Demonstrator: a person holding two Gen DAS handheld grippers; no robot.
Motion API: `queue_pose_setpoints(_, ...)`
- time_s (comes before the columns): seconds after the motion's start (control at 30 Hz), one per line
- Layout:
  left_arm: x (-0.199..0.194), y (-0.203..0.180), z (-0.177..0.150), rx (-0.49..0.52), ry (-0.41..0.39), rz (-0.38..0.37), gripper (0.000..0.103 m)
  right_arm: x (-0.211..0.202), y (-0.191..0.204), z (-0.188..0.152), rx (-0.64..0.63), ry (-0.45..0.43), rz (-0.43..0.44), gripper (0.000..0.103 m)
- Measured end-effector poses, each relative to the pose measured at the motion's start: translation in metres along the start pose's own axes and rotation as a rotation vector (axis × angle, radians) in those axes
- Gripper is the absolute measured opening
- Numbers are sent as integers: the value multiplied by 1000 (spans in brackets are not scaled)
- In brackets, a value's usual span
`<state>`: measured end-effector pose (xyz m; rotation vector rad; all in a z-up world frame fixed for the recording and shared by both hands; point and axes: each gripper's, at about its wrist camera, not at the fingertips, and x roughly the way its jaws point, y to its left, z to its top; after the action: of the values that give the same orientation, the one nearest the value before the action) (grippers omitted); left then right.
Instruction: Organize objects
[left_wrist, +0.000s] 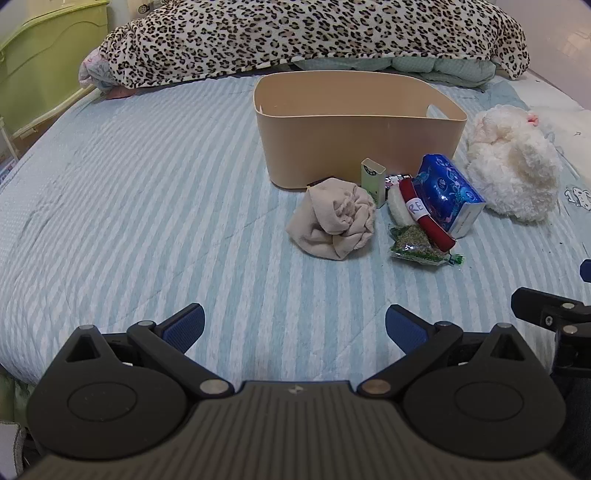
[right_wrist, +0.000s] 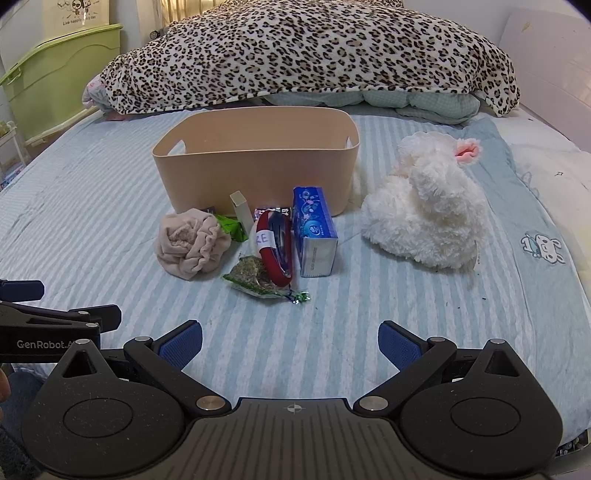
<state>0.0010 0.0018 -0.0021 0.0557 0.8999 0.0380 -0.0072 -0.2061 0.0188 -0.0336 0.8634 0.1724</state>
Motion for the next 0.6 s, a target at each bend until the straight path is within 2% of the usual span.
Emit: queue_pose_setpoints(0.6,7,0,1,5,18,-3,103,3,-2,3,1,4,-2,103)
